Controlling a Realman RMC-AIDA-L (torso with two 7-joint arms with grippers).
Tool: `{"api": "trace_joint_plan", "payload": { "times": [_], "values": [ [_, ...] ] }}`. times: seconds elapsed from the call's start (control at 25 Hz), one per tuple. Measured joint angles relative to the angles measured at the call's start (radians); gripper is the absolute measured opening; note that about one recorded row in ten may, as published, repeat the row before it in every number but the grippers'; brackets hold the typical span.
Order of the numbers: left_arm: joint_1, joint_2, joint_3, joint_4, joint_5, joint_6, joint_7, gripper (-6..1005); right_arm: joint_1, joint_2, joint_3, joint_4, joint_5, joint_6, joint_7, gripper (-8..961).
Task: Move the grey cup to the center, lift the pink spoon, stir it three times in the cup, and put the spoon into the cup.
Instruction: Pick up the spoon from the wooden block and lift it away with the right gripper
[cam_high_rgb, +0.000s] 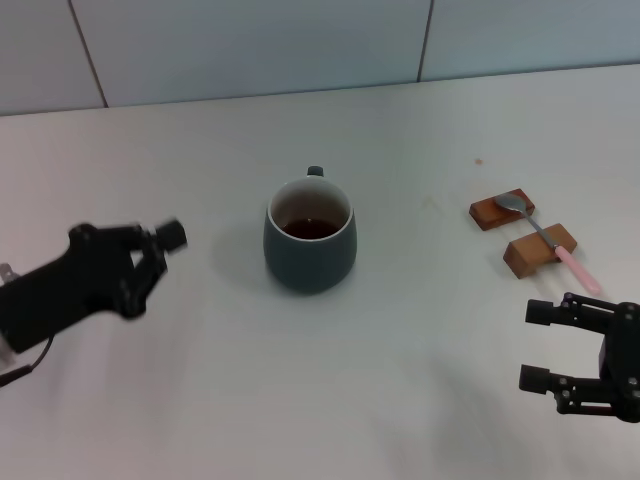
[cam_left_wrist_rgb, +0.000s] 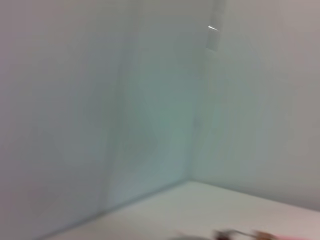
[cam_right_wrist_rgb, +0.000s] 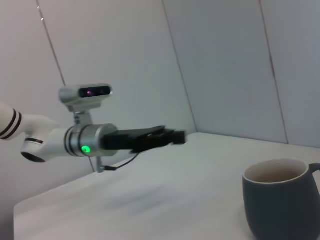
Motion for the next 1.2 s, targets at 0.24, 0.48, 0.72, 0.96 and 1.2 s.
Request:
{"api": "trace_joint_plan", "payload": {
  "times": [0.24,0.48,0.72,0.96,1.2],
  "values": [
    [0.055,0.000,0.128,0.151,0.001,0.080,-0.052,4,-0.005,0.003,0.013,0.001,0.001,-0.001,0.007,809],
    [0.113,0.019,0.172,0.250,0.001,0.089,-0.062,32,-0.010,0.003,0.029,0.001,0.001,-0.003,0.009,808],
    [0.119,0.044,0.172,0.239,0.001,0.093,-0.063,61,-0.010,0.007,0.030,0.003,0.001,-0.002,0.010,807],
    [0.133,0.044,0.165,0.242,-0.003,0.092,-0.061,201,-0.010,0.010,0.030,0.012,0.001,-0.005,0.010,806],
    [0.140,0.061,0.165,0.246,-0.007,0.087,-0.058,444,-0.012,0.017,0.030,0.015,0.001,-0.005,0.010,806]
  ]
}}
